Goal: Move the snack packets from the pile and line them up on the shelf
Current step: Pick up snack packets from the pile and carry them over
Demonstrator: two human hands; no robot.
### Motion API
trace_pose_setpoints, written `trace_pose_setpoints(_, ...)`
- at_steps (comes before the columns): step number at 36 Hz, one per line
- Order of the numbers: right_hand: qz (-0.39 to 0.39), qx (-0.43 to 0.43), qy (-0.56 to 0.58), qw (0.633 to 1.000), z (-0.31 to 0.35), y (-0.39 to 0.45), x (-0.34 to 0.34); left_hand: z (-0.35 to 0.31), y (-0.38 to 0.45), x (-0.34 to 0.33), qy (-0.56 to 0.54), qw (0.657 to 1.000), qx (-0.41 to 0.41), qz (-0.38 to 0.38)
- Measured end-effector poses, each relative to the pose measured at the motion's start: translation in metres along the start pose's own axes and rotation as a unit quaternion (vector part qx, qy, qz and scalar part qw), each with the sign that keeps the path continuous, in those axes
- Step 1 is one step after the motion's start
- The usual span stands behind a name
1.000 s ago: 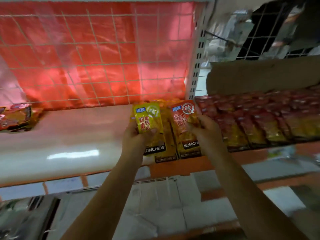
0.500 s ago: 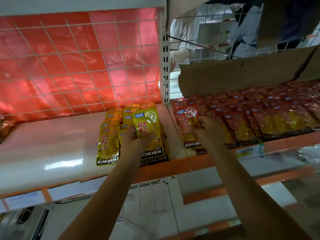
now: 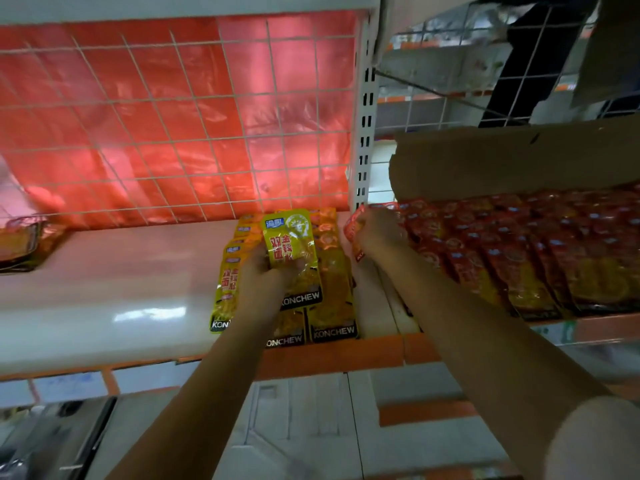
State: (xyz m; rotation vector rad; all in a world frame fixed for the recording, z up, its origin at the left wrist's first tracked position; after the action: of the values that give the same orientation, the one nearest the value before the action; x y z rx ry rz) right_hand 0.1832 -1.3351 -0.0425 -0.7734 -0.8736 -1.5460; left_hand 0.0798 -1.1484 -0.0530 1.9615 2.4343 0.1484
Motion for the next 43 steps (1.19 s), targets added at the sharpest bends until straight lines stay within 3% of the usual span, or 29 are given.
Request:
trace_pose_setpoints(6,0.008,0.001,-0.067,0.998,-0.002,0.009,-0.011,0.007,0.010,0.004,-0.018,0.999,0.024,-0.021)
trace_pose_setpoints(12,0.021,0.035,-0.217,0.975,-0.001,0.018,-0.023,0.011,0.013,0.007,-0.019,0.999,0.031,-0.020)
trace_pose_setpoints(26,0.023,0.059,-0.266,0.962,-0.005,0.018,-0.031,0.015,0.018,0.005,-0.020,0.999,0.039,-0.012)
trace_pose_setpoints(34,-0.001,0.061,-0.188,0.980,0.002,0.007,-0.017,0.013,0.015,0.011,-0.014,0.999,0.029,-0.014)
trace_pose_setpoints(38,-0.048,0.139,-0.072,0.986,0.032,-0.014,0.003,0.011,0.012,0.025,-0.004,1.000,0.015,-0.015)
trace_pose_setpoints(43,-0.111,0.253,0.016,0.961,0.068,-0.050,0.009,0.010,0.006,0.060,0.025,0.999,0.002,-0.028)
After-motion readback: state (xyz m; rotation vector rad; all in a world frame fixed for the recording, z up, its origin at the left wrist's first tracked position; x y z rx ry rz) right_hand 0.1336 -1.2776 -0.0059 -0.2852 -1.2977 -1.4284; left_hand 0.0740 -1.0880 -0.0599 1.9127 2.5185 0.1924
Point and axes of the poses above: each hand's wrist, its own y-axis towards the middle knuckle, its own x-axis out of the back of the hand, z = x × y, the point moved 9 cm from there along y, towards the middle knuckle, and after that the axes turned 7 degrees about y, right-handed, at the moved point
